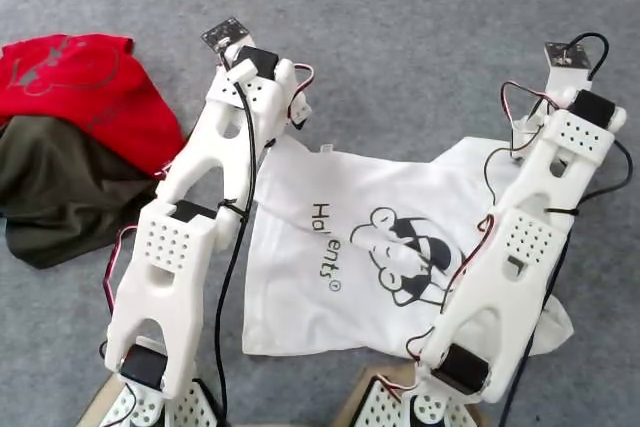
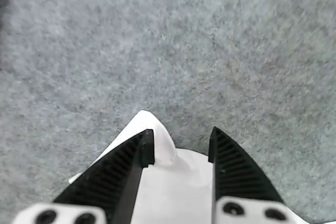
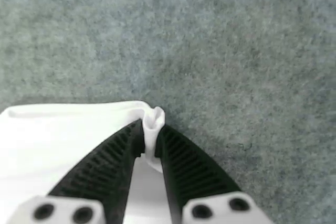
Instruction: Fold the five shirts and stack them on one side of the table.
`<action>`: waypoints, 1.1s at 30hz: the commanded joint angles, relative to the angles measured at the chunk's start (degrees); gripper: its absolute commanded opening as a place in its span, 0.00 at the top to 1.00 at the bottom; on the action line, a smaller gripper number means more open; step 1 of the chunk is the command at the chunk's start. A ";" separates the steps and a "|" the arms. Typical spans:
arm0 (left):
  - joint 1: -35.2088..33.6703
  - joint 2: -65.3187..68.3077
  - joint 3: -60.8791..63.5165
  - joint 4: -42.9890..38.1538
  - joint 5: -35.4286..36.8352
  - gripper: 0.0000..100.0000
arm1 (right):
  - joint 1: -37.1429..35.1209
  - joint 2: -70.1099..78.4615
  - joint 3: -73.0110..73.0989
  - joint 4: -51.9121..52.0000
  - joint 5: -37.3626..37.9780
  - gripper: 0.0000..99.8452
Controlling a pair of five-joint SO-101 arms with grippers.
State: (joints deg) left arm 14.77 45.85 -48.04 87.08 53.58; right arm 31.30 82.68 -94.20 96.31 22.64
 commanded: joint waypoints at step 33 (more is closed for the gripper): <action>0.57 4.40 -12.35 3.87 -6.59 0.97 | 2.81 -0.22 -1.10 -1.58 -0.09 0.99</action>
State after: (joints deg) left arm 14.77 51.21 -54.20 88.75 47.78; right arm 31.30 82.68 -94.20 96.31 22.64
